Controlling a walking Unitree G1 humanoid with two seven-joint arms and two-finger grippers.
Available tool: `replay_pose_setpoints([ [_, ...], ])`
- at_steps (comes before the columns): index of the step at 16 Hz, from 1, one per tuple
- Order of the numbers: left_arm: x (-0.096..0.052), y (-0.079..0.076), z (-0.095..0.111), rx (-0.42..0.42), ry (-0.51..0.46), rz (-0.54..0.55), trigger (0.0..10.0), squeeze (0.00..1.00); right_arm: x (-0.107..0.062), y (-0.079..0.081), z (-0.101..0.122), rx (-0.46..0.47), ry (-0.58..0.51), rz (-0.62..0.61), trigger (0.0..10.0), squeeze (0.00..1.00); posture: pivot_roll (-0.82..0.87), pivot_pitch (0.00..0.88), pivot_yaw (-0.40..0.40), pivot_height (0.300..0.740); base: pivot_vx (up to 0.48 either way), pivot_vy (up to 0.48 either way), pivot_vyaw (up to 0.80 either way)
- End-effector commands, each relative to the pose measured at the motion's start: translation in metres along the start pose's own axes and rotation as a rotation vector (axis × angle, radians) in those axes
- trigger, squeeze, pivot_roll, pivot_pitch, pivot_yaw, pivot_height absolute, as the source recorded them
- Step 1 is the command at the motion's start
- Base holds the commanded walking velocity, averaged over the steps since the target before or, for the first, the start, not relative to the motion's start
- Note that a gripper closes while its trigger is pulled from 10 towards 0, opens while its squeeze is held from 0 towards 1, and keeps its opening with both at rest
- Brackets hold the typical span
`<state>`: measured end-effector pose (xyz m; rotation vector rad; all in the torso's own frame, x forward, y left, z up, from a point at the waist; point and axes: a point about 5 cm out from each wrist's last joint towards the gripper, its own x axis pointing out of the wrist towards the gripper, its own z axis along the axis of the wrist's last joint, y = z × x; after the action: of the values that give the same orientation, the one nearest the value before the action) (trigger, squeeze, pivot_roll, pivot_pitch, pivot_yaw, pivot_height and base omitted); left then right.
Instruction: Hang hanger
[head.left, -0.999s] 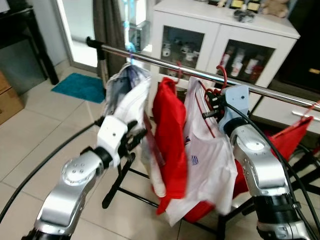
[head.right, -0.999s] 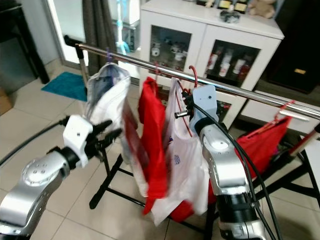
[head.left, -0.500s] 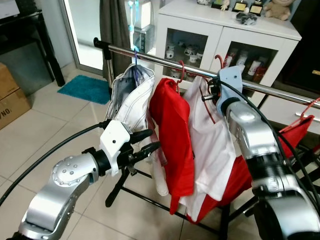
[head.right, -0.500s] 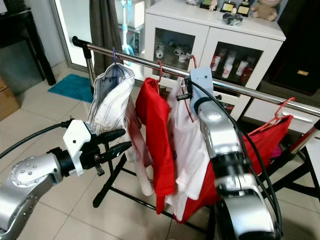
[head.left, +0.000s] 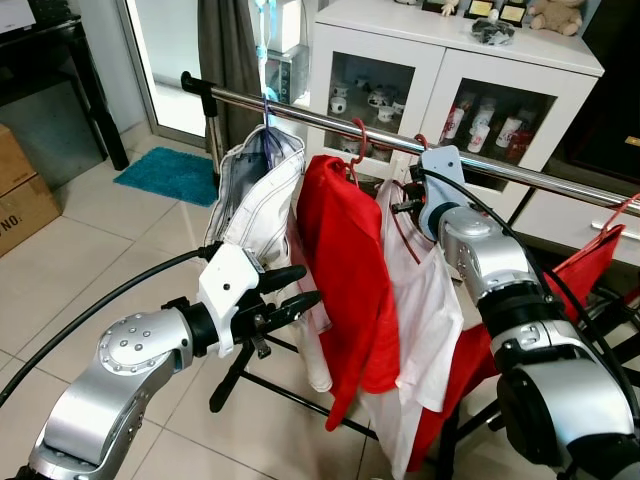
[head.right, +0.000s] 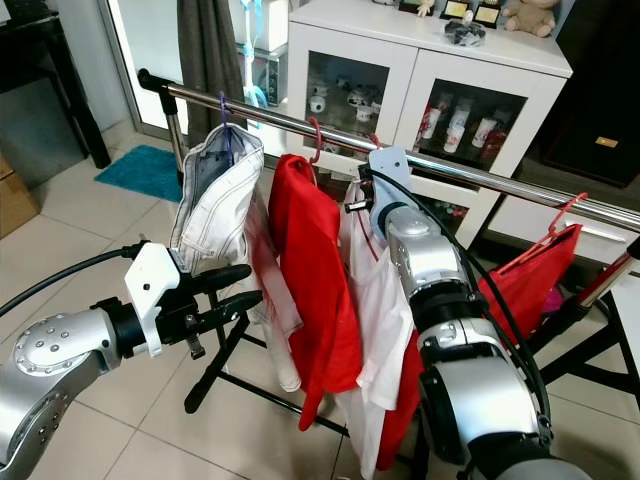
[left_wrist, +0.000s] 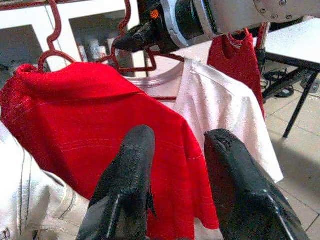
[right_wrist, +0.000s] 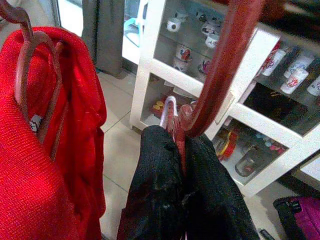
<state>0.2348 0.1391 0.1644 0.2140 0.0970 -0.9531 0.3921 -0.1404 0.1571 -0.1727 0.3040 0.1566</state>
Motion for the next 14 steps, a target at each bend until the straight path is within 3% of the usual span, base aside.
replay_pose_setpoints([
  [1, 0.0, -0.002, 0.002, 0.001, -0.001, -0.016, 10.0, 0.0, 0.001, -0.001, -0.001, 0.011, 0.013, 0.002, 10.0, 0.0, -0.02, 0.0, -0.059, 0.74, 0.0, 0.0, 0.0],
  [3, 0.0, -0.002, 0.002, -0.002, 0.005, -0.014, 10.0, 0.0, 0.002, 0.001, -0.001, 0.012, 0.006, 0.02, 10.0, 0.0, -0.02, 0.0, -0.058, 0.74, 0.0, 0.0, 0.0],
  [4, 0.0, -0.001, 0.001, -0.004, 0.005, -0.003, 10.0, 0.0, 0.001, 0.003, 0.003, 0.035, -0.04, 0.044, 10.0, 0.27, -0.02, 0.0, -0.053, 0.74, 0.0, 0.0, 0.0],
  [5, 0.0, 0.002, 0.0, -0.009, 0.001, 0.029, 10.0, 0.0, -0.002, 0.004, 0.009, 0.065, -0.104, 0.068, 10.0, 1.0, -0.03, 0.0, -0.046, 0.74, 0.0, 0.0, 0.0],
  [7, 0.002, 0.008, -0.001, -0.027, -0.024, 0.093, 10.0, 0.0, -0.007, 0.001, 0.011, 0.044, -0.151, 0.08, 10.0, 1.0, -0.04, 0.0, -0.04, 0.74, 0.0, 0.0, 0.0],
  [8, 0.004, 0.016, -0.003, -0.054, -0.037, 0.187, 10.0, 0.0, -0.019, -0.002, 0.011, 0.068, -0.179, 0.144, 10.0, 1.0, -0.04, 0.0, -0.04, 0.74, 0.0, 0.0, 0.0],
  [9, 0.004, 0.017, -0.003, -0.052, -0.036, 0.201, 10.0, 0.0, -0.021, -0.002, 0.011, 0.081, -0.182, 0.152, 10.0, 1.0, -0.04, 0.0, -0.036, 0.74, 0.0, 0.0, 0.0],
  [11, 0.007, 0.023, -0.001, -0.058, -0.063, 0.284, 10.0, 0.0, -0.048, 0.002, 0.017, 0.157, -0.271, 0.262, 10.0, 1.0, -0.05, 0.0, -0.027, 0.74, 0.0, 0.0, 0.0],
  [14, 0.011, 0.024, -0.003, -0.05, -0.056, 0.327, 10.0, 0.0, -0.065, 0.0, 0.019, 0.141, -0.338, 0.248, 10.0, 1.0, -0.06, 0.0, -0.023, 0.74, 0.0, 0.0, 0.0],
])
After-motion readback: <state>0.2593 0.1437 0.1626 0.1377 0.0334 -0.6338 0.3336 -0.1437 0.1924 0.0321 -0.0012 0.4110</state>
